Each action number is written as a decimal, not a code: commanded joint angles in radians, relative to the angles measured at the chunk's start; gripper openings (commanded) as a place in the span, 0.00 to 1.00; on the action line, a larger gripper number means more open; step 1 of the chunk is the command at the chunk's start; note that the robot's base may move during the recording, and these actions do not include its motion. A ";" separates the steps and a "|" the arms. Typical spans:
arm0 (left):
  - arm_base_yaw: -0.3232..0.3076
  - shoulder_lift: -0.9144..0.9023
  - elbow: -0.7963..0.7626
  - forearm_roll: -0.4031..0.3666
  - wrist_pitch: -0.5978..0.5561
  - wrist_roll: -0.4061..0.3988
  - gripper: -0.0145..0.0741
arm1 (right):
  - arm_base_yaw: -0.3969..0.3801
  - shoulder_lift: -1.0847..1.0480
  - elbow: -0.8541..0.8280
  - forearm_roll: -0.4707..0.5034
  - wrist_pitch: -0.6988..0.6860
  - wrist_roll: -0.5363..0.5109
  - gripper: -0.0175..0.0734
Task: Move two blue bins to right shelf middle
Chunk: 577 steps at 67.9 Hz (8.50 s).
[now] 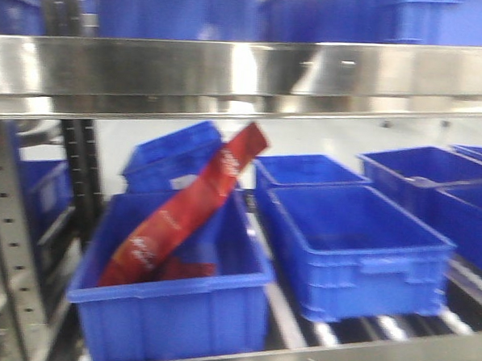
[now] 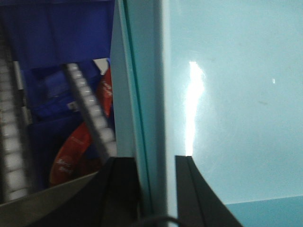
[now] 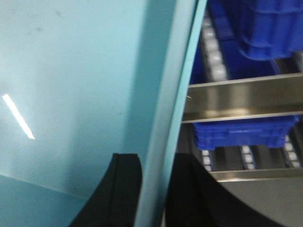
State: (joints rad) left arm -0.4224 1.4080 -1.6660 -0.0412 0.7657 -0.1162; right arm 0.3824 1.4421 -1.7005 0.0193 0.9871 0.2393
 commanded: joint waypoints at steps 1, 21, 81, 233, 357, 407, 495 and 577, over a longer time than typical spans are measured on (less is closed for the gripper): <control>-0.003 -0.025 -0.023 -0.017 -0.108 0.012 0.04 | -0.003 -0.019 -0.015 -0.019 -0.060 -0.018 0.02; -0.003 -0.025 -0.023 -0.017 -0.108 0.012 0.04 | -0.003 -0.019 -0.015 -0.019 -0.060 -0.018 0.02; -0.003 -0.025 -0.023 -0.017 -0.108 0.012 0.04 | -0.003 -0.019 -0.015 -0.019 -0.060 -0.018 0.02; -0.003 -0.006 -0.021 -0.061 0.108 0.012 0.04 | -0.003 0.039 -0.015 -0.019 -0.046 -0.023 0.02; -0.003 -0.601 0.586 0.097 -0.106 0.008 0.04 | -0.003 -0.502 0.496 -0.170 -0.143 -0.100 0.01; -0.003 -1.216 1.158 0.097 -0.332 0.008 0.04 | -0.003 -1.294 1.275 -0.236 -0.576 -0.100 0.01; 0.269 -1.408 1.666 0.073 -0.802 0.029 0.04 | -0.003 -1.295 1.275 -0.234 -0.576 -0.100 0.01; 0.269 -1.408 1.666 0.073 -0.802 0.029 0.04 | -0.337 -1.310 1.403 0.063 -0.737 -0.320 0.01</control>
State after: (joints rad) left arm -0.1572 0.0057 0.0012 0.0373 -0.0126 -0.0900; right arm 0.1149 0.1473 -0.3538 0.0286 0.3413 -0.0440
